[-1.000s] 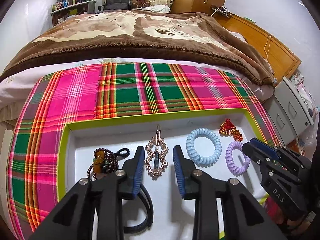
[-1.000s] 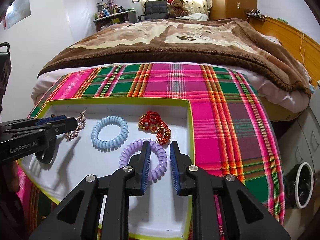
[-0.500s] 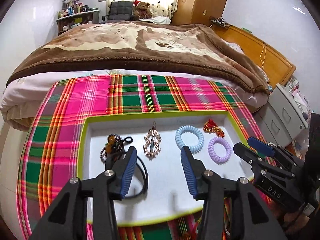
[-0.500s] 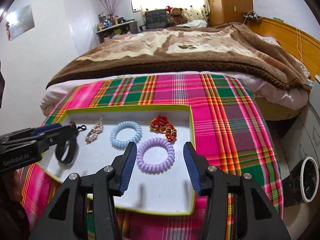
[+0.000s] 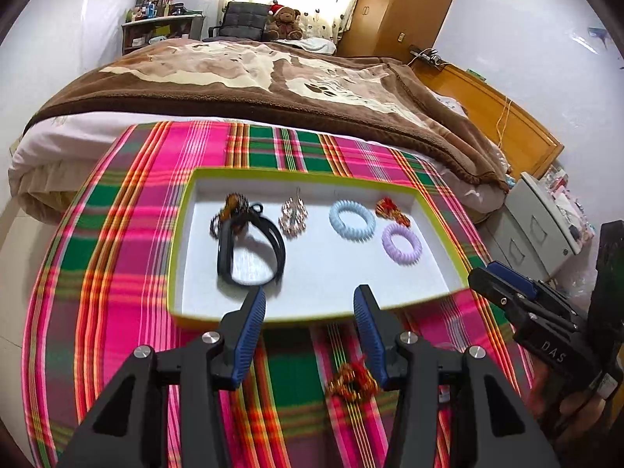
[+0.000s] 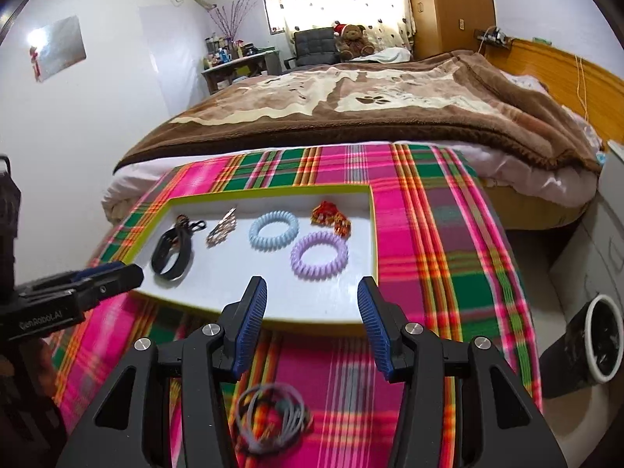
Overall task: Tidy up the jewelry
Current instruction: 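Lower the right tool onto the grey hair tie with flower charm and close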
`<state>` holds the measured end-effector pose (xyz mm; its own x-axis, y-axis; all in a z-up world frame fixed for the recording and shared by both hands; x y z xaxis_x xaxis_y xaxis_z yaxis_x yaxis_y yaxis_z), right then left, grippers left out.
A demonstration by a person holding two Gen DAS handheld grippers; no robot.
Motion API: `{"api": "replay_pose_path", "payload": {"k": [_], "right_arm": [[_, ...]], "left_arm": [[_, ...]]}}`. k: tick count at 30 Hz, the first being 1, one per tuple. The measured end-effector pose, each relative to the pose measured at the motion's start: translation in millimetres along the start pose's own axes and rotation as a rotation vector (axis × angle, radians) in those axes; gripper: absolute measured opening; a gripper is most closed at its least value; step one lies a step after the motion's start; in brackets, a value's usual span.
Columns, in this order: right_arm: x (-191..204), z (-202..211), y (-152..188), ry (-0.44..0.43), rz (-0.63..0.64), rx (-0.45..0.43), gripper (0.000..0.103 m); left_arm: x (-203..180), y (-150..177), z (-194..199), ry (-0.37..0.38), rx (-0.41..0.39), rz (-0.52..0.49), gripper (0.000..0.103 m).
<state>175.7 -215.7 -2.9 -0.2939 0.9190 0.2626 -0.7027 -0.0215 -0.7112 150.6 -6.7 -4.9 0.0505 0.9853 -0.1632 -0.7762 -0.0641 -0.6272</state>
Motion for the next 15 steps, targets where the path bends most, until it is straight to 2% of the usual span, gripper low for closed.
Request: {"api": "replay_pose_path", "payload": {"k": [9,15], "right_arm": [[-3.8,17.9,42.6,-0.021,-0.038,0.039,0.049],[0.0,27.4,63.5,-0.042,-0.084,0.032,0.049]], "left_arm": [[2.1,29.2,12.8,0.024,0.004,0.032,0.049],[-0.6,45.6,14.3,0.052,0.021,0.029,0.049]]}}
Point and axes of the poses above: each gripper's, at about its wrist camera, not at the fingertips, and z roughly against the way its jaws point, x to its left, y to its underside, the point moved 3 cm from there along -z, roughly the way its jaws point, and after that the axes turned 8 degrees about -y, right-handed, at the moved point
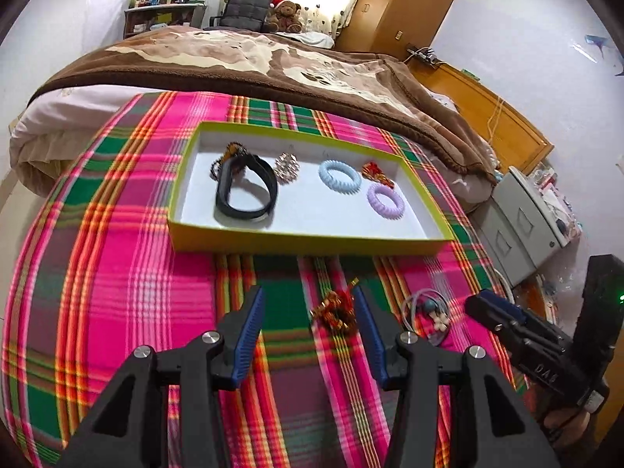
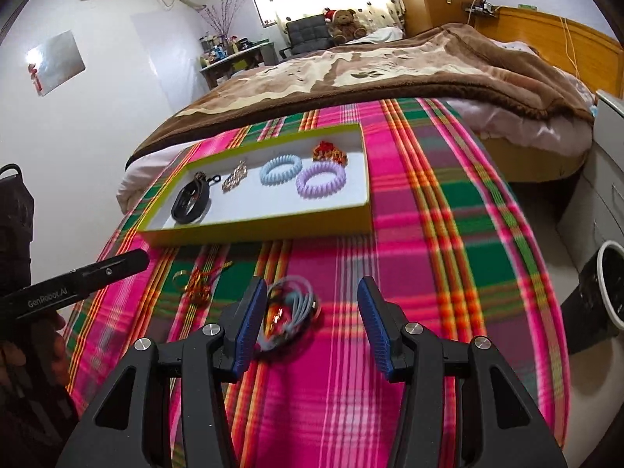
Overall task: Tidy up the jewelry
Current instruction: 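Lower the right tool onto the grey hair tie with flower charm and close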
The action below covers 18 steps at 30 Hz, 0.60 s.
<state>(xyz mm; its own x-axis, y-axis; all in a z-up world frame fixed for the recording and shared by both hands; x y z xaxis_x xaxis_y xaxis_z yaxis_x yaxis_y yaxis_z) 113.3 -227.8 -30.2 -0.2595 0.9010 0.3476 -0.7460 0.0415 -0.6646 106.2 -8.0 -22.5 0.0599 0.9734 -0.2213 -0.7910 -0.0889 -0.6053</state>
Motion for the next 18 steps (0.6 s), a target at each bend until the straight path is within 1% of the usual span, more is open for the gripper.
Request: {"api": "replay_pose_path", "payload": {"k": [2,6,9,12,18], "right_arm": [[1.9,-2.3,6.1,0.004,0.003,0.016,0.049],[4.3,-2.9,12.6,0.004,-0.001,0.016,0.049],[7.2,-5.6,16.7,0.008,0.009,0.021,0.049],[9.6,-11.2,18.8,0.025,0.029,0.035,0.049],[11.6,-17.6,19.6,0.024,0.037,0.044,0.049]], "left_arm": [[0.8,4.7,2.1,0.007,0.001,-0.006,0.049],[6.5,10.5,7.9,0.003,0.0,0.011,0.049],[12.6,12.8,12.9,-0.013,-0.005,0.013,0.049],[19.0,12.8,15.7,-0.02,-0.012,0.032,0.049],[28.3,15.8,16.8,-0.036,-0.015,0.044,0.049]]}}
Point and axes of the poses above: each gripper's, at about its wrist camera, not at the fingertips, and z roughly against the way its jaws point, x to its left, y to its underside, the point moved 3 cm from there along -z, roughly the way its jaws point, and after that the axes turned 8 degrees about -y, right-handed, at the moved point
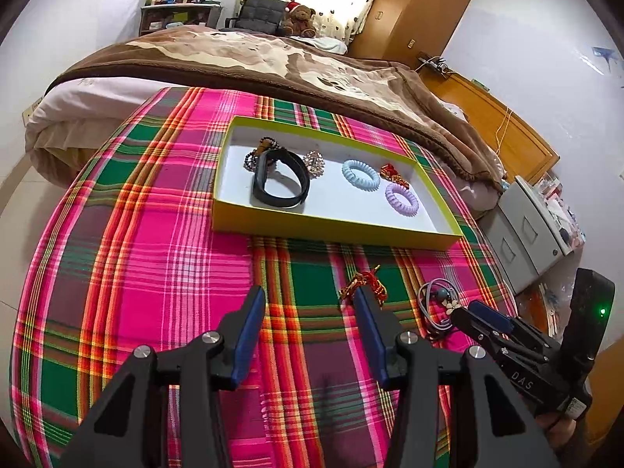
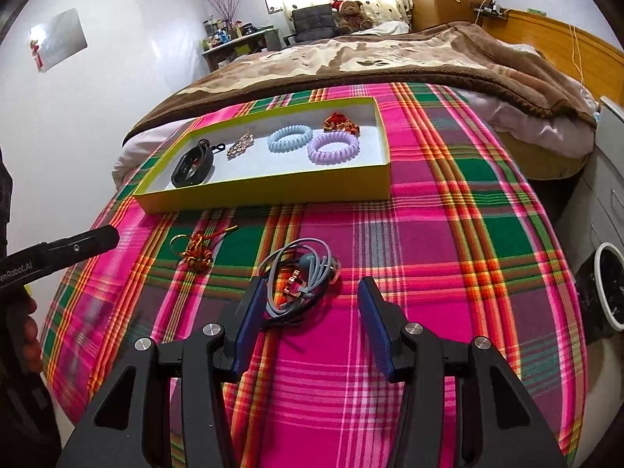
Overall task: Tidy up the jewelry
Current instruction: 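Lower the right tool onto the grey hair tie with flower charm and close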
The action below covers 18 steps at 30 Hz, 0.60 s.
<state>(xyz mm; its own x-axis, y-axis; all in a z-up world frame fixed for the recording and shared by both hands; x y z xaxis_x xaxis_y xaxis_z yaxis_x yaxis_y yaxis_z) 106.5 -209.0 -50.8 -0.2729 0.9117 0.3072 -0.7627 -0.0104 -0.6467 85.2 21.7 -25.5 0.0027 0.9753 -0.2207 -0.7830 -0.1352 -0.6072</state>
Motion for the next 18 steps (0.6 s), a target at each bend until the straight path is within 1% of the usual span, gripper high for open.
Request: {"api": "replay_pose_path", "payload": {"k": [4,6,8,9,12,18], "right_arm": [[-1.0,-3.6,0.0,0.014,-0.003,0.004,0.049],[-0.5,-4.4,0.1,0.021,-0.001,0.004,0.041],[0.3,-6.2,0.2,0.027,0.006,0.01,0.025],[1.1,-6.9,0.1,0.028,0.009,0.013,0.022],[3.0,-7.4,1.1,0.029,0.021,0.017,0.019],[4.2,1.1,0.0,0.029,0.028,-0.016,0.018]], "left_arm": [[3.7,2.1,-2.7,-0.003,0.008,0.006,0.049],[4.6,3.3,-5.0,0.0,0.015,0.005,0.049],[5.3,4.8,-7.0,0.0,0.02,0.007,0.049],[5.6,5.5,-8.4,0.003,0.025,0.007,0.049],[4.6,7.2,-10.4,0.008,0.033,0.003,0.049],[-2.1,11.0,-15.8,0.044,0.058,-0.02,0.049]]}}
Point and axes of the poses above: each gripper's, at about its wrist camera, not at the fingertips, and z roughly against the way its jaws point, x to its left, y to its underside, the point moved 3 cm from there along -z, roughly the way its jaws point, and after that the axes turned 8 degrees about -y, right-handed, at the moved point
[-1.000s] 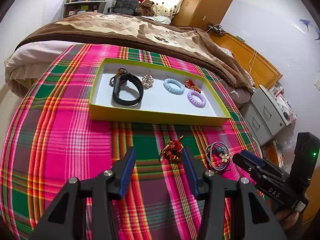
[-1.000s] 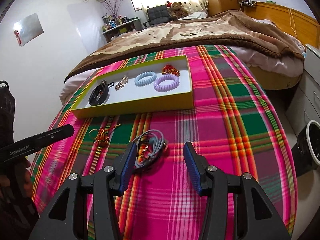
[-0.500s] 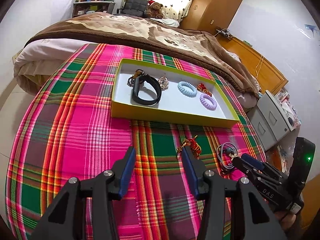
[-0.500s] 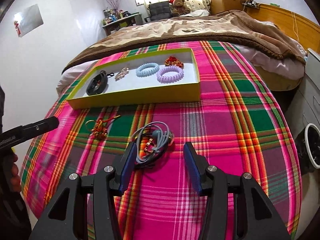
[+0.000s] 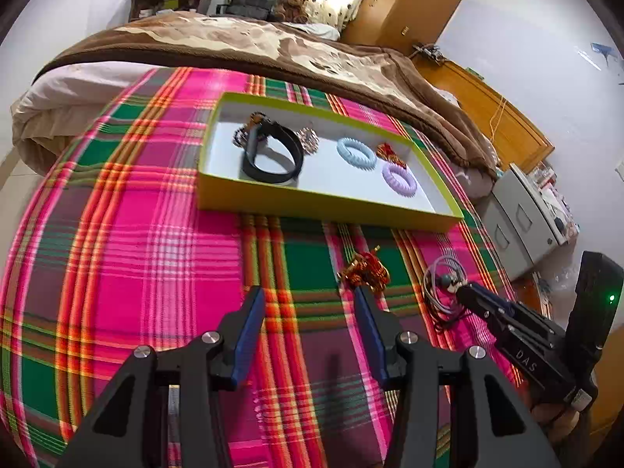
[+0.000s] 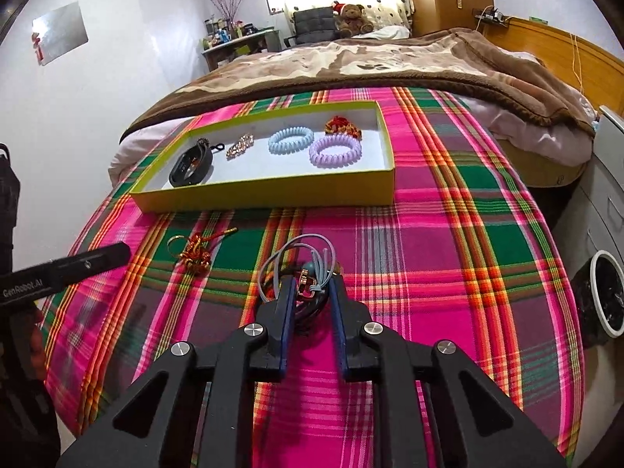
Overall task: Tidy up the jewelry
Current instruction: 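Lower the right tool onto the grey hair tie with flower charm and close, then grasp the gold ring with the left tool while the right tool holds the grey hair tie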
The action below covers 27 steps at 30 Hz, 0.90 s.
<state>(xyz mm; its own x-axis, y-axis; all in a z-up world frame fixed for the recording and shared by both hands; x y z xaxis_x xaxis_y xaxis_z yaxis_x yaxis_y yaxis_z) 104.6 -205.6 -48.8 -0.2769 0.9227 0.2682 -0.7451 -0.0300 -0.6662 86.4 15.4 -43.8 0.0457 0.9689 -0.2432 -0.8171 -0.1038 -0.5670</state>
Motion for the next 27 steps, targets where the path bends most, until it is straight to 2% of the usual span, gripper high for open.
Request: {"api": "replay_pose_path", "payload": {"k": [3,9,11,12,16,19,21,24,27], "right_arm": [[-2.3,4.5,-2.6,-0.019,-0.018,-0.023,0.017],[-11.7,19.6,-11.5,-0.11,-0.09,-0.097,0.017],[-11.0,16.4,-12.8,-0.149,-0.08,-0.068,0.017],[-12.5,10.0,-11.8,-0.134,-0.083,-0.028,0.017],[-25.5,3.4,-4.7,-0.191,-0.17,-0.004,0.018],[-30.2,6.8,-4.2,-0.123,-0.169,-0.027,0.018],[-30.0,6.3,-5.1,-0.109,-0.152,-0.011,0.018],[-28.6,3.9,-4.8,-0.034,-0.101,0.018,0.018],[-30.5,7.0,-7.3,-0.014,-0.081,0.008,0.02]], "left_arm": [[-4.2,1.9,-2.8,0.011,0.016,-0.018,0.049],[-8.1,4.4,-7.5,0.022,0.03,-0.028,0.049],[-7.6,4.1,-8.7,0.02,0.032,-0.024,0.049],[-6.8,4.0,-9.7,0.018,0.036,-0.019,0.049],[-4.9,5.4,-9.1,0.014,0.038,-0.015,0.049],[-4.7,4.2,-8.2,0.012,0.032,-0.017,0.049],[-4.4,4.1,-8.7,0.013,0.034,-0.015,0.049],[-4.8,4.2,-10.7,0.011,0.038,-0.016,0.049],[-6.1,4.2,-12.0,0.011,0.041,-0.021,0.049]]}}
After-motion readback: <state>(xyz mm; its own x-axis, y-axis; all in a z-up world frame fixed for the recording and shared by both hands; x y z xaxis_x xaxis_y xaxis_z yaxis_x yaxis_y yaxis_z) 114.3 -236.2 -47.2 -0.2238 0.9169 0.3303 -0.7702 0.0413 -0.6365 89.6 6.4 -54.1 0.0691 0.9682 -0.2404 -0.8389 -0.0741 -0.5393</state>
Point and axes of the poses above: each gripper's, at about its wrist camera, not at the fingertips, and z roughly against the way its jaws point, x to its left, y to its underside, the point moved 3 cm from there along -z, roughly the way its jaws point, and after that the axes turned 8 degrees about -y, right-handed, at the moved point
